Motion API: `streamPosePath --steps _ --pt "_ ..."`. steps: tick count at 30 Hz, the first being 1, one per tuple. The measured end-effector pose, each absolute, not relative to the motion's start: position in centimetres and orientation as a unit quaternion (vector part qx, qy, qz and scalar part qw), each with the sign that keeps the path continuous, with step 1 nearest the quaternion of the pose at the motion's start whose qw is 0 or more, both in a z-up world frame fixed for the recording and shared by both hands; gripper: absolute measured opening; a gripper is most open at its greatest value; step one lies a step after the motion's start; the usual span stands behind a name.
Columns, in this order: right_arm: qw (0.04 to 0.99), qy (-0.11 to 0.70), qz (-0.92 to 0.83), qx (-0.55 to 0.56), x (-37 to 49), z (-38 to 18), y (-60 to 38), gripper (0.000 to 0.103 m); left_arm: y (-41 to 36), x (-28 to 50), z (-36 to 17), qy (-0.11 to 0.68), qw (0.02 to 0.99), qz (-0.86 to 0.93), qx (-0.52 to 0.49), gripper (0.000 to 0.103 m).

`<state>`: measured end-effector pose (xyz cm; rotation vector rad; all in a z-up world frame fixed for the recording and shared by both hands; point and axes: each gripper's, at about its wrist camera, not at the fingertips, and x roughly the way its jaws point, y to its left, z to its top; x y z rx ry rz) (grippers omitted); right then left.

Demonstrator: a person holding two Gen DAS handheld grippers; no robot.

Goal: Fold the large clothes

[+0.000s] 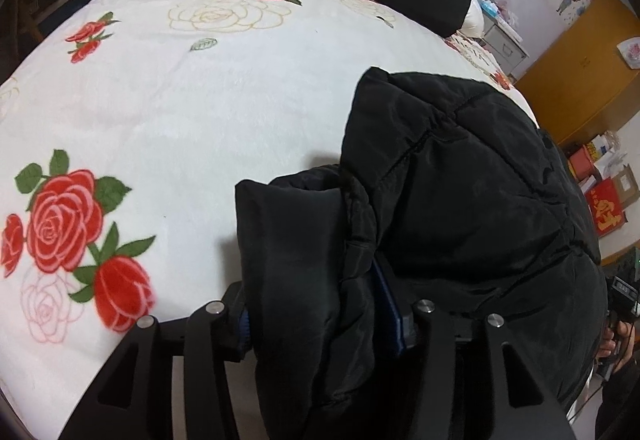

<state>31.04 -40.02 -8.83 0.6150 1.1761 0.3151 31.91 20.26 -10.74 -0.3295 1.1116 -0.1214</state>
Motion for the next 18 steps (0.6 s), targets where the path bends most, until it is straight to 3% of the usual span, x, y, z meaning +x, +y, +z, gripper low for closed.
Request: streamPosePath --steps 4,5,6,11,18 --pt "0.808 0.513 0.114 0.267 30.6 -5.9 -40.3 0.055 20.9 30.3 -8.7 0.502 0.85 -0.031 -0.155 0.063" --pt "0.818 0.499 0.11 0.263 30.3 -4.8 -40.4 0.065 21.3 29.5 -8.0 0.489 0.858 -0.022 -0.155 0.064" --pt "0.827 0.486 0.109 0.26 29.9 -3.9 -40.4 0.067 21.8 28.7 -7.1 0.474 0.865 -0.02 -0.161 0.068" --pt "0.863 0.439 0.106 0.225 27.8 -0.2 -39.5 0.067 21.4 25.6 -2.5 0.416 0.891 -0.04 -0.176 0.073" --pt "0.88 0.43 0.112 0.164 25.8 0.1 -35.6 0.067 9.8 25.2 -0.7 0.398 0.9 -0.155 -0.086 0.074"
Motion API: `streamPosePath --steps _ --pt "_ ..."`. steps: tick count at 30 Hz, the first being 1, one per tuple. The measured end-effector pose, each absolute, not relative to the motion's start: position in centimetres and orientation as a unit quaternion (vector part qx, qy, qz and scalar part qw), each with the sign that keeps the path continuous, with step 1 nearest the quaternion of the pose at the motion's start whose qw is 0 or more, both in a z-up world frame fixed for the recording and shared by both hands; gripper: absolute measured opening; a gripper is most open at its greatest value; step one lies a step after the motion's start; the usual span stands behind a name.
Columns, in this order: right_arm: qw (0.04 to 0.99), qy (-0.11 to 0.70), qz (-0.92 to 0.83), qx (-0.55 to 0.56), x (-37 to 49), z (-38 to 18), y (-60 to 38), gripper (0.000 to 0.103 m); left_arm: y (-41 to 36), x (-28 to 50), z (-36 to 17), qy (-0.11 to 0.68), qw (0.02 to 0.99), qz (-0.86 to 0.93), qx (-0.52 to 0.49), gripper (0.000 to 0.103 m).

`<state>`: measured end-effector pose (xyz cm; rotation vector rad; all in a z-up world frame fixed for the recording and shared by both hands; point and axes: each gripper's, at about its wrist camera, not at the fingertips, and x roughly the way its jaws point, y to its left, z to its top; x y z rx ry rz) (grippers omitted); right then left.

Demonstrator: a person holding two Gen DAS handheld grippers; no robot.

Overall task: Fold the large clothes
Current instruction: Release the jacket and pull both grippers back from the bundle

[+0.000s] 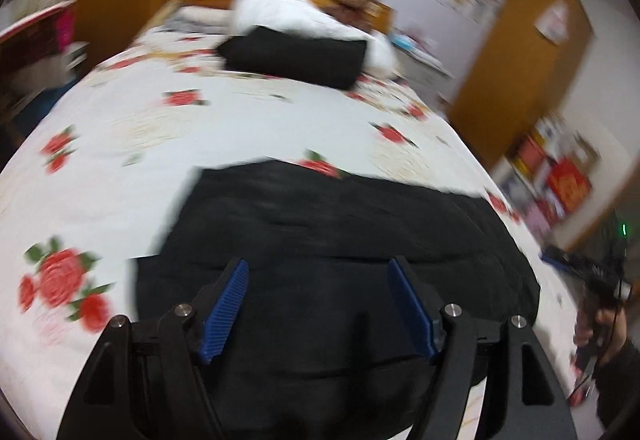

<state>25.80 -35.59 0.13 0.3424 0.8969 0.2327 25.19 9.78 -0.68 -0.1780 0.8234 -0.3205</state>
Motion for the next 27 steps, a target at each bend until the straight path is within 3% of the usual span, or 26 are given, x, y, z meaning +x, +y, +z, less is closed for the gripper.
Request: streamPosePath --steps 4,11,27 --pt "0.872 0.461 0.107 0.122 26.4 -2.9 -33.5 0.067 7.2 26.5 -4.4 0.431 0.893 -0.124 -0.043 0.076" --pt "0.872 0.476 0.094 0.068 27.7 -6.9 -31.1 0.069 10.7 25.7 -7.7 0.435 0.898 -0.041 -0.055 0.076" --pt "0.901 0.418 0.096 0.064 16.4 2.5 -31.6 0.069 9.5 16.7 -1.2 0.414 0.909 -0.018 -0.047 0.074"
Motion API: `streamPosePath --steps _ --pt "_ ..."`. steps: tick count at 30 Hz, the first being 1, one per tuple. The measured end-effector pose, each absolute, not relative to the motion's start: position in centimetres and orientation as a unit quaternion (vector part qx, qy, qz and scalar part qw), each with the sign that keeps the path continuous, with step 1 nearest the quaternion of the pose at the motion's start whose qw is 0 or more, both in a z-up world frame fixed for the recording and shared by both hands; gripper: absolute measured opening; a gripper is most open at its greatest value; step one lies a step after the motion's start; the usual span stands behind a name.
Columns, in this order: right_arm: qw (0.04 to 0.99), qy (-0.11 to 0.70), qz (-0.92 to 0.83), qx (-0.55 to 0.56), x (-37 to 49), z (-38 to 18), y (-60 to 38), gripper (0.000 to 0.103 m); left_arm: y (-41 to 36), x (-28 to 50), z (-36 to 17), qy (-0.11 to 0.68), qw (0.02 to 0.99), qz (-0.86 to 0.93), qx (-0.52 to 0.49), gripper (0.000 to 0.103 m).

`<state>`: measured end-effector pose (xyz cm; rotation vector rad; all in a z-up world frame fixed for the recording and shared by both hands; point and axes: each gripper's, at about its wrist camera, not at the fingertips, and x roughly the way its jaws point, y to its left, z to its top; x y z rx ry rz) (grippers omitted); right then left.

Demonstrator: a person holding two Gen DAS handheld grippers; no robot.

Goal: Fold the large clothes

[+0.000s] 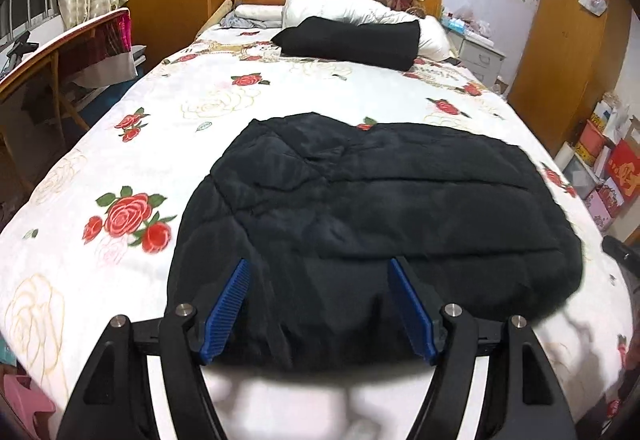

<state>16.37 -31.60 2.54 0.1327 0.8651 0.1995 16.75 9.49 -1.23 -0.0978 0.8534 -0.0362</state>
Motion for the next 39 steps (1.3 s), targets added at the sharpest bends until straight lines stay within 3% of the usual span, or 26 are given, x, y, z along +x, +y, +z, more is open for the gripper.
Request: streamPosePath --steps 15,29,39 --pt "0.916 0.384 0.114 0.022 9.2 6.3 -26.5 0.069 6.5 9.3 3.1 0.391 0.918 -0.051 -0.037 0.074" --pt "0.902 0.42 0.102 0.009 8.5 3.3 -26.0 0.069 6.3 8.1 -0.4 0.43 0.9 -0.053 -0.048 0.076" --pt "0.899 0.422 0.113 0.009 7.8 3.4 -25.3 0.069 6.0 7.4 0.1 0.428 0.901 -0.049 -0.049 0.076"
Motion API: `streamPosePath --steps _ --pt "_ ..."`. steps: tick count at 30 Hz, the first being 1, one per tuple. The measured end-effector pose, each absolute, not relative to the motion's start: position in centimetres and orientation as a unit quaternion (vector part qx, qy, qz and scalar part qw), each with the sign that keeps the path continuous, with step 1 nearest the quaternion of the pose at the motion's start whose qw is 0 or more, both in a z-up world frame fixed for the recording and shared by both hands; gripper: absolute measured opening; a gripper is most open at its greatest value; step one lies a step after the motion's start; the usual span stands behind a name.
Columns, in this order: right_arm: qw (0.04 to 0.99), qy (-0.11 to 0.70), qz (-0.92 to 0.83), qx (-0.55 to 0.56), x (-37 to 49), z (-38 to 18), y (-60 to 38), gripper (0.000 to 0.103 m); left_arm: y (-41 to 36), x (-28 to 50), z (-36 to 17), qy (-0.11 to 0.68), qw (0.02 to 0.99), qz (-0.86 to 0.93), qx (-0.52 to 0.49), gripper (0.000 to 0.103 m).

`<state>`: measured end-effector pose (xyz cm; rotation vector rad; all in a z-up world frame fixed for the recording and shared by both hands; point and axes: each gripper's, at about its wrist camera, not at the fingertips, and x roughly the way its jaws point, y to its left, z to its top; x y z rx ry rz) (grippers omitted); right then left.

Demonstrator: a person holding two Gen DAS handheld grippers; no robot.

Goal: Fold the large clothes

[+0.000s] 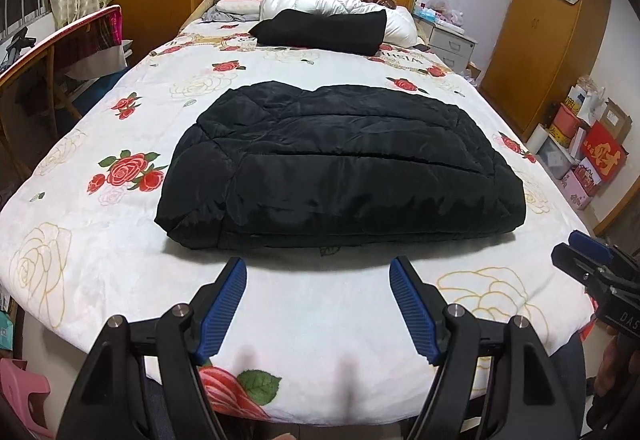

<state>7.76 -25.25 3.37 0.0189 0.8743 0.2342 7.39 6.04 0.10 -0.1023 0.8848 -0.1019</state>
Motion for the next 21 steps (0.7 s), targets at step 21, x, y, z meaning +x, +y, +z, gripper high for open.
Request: streamPosePath --steps 21 --pt "0.895 0.43 0.118 0.015 7.64 3.01 -24.78 0.069 5.87 7.13 0.36 0.428 0.901 -0.051 -0.051 0.076"
